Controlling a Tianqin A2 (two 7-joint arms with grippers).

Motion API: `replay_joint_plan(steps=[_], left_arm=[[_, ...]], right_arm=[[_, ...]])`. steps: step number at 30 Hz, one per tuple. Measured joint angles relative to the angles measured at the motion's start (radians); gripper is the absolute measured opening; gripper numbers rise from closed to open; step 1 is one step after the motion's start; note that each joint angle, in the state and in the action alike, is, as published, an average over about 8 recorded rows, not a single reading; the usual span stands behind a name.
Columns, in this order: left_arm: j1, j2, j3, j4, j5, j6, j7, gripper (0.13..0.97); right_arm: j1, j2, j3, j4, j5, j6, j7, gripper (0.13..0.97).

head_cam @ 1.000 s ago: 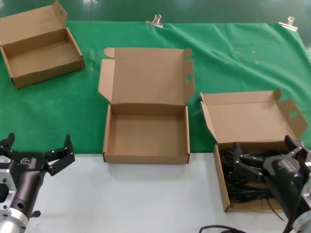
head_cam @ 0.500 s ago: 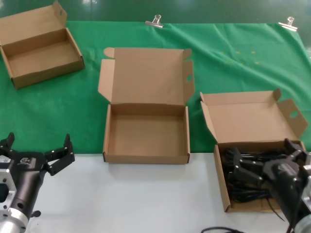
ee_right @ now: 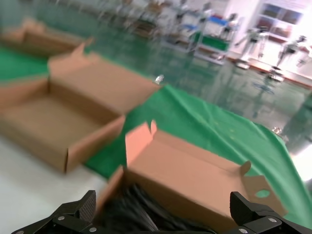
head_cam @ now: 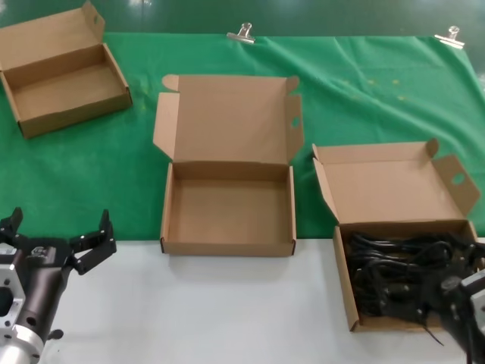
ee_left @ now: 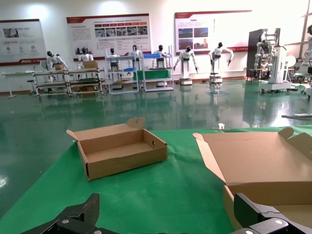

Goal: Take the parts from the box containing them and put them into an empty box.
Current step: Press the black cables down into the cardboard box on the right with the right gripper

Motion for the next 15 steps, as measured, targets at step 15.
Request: replay_joint_plan(steps=[15], left_arm=[[0.000,0.000,0.000,0.000,0.000,0.000,0.000,0.966]], right_arm=[[0.396,0.274,-0.492,-0.007,0.442,0.280,-0.610,0.966]])
